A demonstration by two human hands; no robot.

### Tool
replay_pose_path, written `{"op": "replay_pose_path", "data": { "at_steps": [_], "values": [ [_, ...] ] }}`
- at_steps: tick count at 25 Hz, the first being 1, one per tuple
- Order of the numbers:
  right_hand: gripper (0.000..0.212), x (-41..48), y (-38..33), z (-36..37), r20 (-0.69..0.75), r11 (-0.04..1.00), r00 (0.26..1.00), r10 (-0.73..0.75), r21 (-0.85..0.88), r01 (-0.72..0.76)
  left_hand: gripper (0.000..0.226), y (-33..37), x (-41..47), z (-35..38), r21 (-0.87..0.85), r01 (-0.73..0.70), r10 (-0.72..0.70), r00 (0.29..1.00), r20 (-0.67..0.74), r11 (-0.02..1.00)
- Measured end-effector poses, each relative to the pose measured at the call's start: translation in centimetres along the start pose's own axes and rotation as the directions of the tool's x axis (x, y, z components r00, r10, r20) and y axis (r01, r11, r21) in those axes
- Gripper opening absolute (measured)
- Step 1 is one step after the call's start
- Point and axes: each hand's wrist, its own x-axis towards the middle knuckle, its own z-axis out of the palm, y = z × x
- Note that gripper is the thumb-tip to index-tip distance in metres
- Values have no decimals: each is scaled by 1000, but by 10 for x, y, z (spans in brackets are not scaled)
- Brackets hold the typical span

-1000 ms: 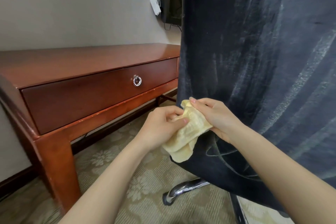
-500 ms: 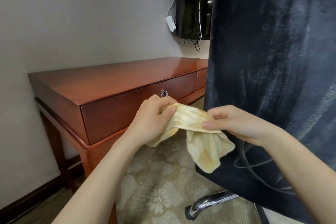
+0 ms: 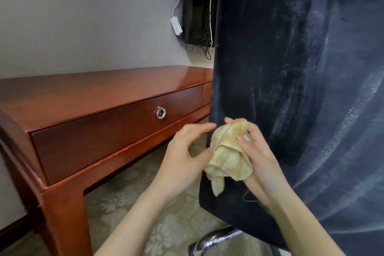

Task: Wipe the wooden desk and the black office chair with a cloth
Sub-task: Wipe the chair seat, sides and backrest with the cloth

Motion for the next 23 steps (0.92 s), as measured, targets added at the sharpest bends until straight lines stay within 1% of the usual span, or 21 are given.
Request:
{"op": "replay_pose_path", "data": {
  "at_steps": [2, 4, 6, 7, 8, 9, 10, 11, 13, 14, 15, 16, 17, 20, 22, 23],
  "values": [
    [29, 0, -6, -9, -15, 985, 999, -38, -169, 35, 45, 2, 3, 12, -30, -7, 10, 995, 100, 1000],
    [30, 0, -18, -17, 13, 940, 997, -80, -331, 80, 42, 7, 9, 22, -33, 24, -19, 989, 144, 999],
    [27, -1, -31, -23, 72, 873, 992, -99, -472, 122, 33, 14, 15, 30, -21, 11, -8, 994, 106, 1000],
    [27, -3, -37, -28, 94, 826, 990, -101, -546, 136, 28, 18, 19, 34, -24, 5, -4, 999, 49, 1000],
    [28, -7, -42, -33, 96, 773, 989, -111, -617, 147, 27, 21, 23, 37, -34, 19, -20, 1000, -18, 999],
    [29, -10, -48, -39, 74, 730, 989, -130, -668, 146, 26, 24, 26, 38, -58, 58, -62, 997, -54, 997],
    [30, -13, -54, -45, 40, 709, 987, -153, -692, 138, 24, 28, 30, 40, -89, 97, -100, 995, -26, 991],
    [29, -17, -60, -50, 11, 715, 986, -169, -687, 130, 22, 32, 32, 42, -109, 117, -111, 992, 63, 987],
    [28, -22, -68, -57, -15, 751, 984, -176, -648, 124, 26, 43, 31, 52, -125, 108, -66, 952, 298, 986],
    [27, -24, -70, -60, -29, 758, 984, -177, -642, 117, 30, 47, 29, 58, -139, 93, -36, 930, 366, 986],
    [29, -25, -72, -61, -49, 757, 983, -177, -646, 104, 31, 50, 29, 65, -159, 83, -17, 926, 377, 984],
    [34, -25, -72, -62, -67, 749, 983, -173, -656, 87, 29, 52, 29, 70, -179, 77, -10, 937, 351, 981],
    [38, -26, -72, -61, -76, 736, 984, -163, -673, 71, 26, 54, 30, 74, -185, 66, -5, 949, 314, 980],
    [40, -30, -66, -57, -54, 707, 993, -107, -706, 38, 23, 55, 34, 77, -171, 33, -1, 982, 186, 985],
    [47, -35, -58, -53, -111, 748, 988, -108, -663, 7, 24, 57, 39, 77, -234, 53, -23, 991, 130, 971],
    [53, -36, -54, -50, -148, 771, 982, -118, -637, -4, 24, 59, 43, 78, -258, 56, -21, 990, 136, 964]
  ]
}}
